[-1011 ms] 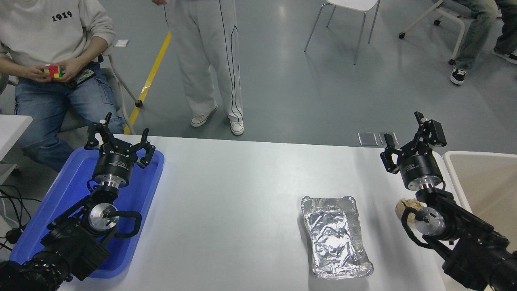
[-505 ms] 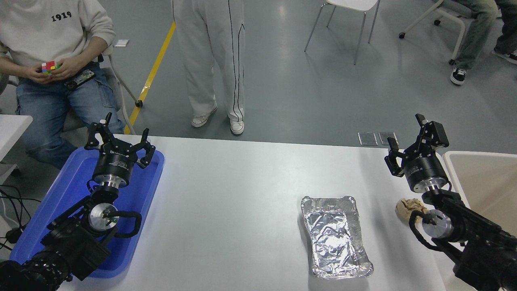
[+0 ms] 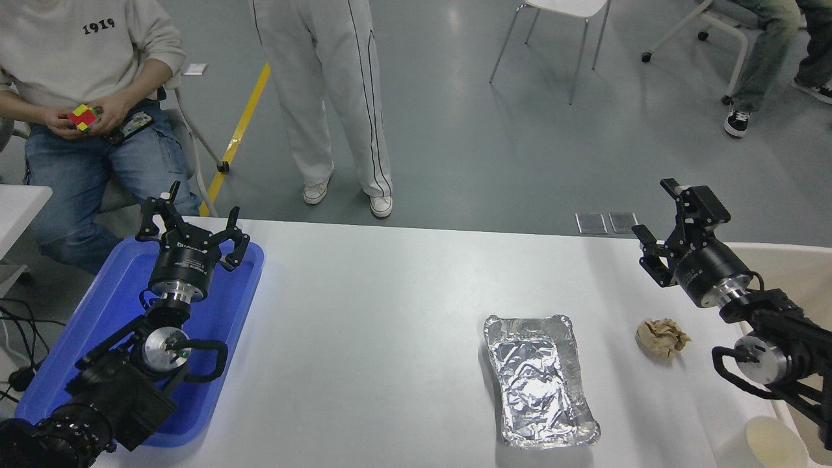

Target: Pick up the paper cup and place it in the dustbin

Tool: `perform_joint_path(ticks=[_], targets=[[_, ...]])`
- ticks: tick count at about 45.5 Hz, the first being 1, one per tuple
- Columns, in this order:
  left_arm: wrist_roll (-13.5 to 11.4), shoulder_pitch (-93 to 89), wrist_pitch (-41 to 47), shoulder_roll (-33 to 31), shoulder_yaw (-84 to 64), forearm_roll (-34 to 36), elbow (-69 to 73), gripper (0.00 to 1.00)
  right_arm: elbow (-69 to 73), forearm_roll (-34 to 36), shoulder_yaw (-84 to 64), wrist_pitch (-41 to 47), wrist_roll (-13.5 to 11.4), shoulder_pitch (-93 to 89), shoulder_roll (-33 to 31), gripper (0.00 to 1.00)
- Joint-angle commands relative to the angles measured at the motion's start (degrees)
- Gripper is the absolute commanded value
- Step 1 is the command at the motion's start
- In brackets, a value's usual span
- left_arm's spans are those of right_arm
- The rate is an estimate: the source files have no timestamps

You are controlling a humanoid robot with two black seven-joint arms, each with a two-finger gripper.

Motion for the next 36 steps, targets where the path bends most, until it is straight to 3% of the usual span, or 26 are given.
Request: perform_joint_path(ticks=[1, 16, 22, 29, 31, 36], targets=[[0.05, -0.01, 0.0, -0.06, 0.07, 0.02, 0.0, 1.0, 2.61, -0.14, -30.43, 0.6, 0.15, 18.64, -4.87, 1.0], [0.05, -0.01, 0.0, -0.06, -0.02, 0.02, 0.0, 1.0, 9.63, -0.05, -70.94, 3.76, 0.15, 48.35, -1.36, 1.0], [0.05, -0.01, 0.0, -0.06, 0.07, 0.02, -0.09, 1.0, 12.45, -0.14, -85.02, 10.26, 0.15, 57.94, 4.52, 1.0], [0.05, -0.01, 0.0, -0.06, 0.07, 0.02, -0.09, 1.0, 13.77, -0.4, -89.86, 18.96, 0.15, 64.36, 5.32, 1.0], [0.05, -0.01, 0.0, 0.03, 0.07, 0.02, 0.0, 1.0, 14.3, -2.5, -91.88, 21.07, 0.15, 66.02, 6.11, 1.0], [0.05, -0.01, 0.0, -0.06, -0.02, 0.02, 0.0, 1.0, 15.62, -16.72, -95.84, 23.62, -0.64, 71.83, 10.42, 1.0]])
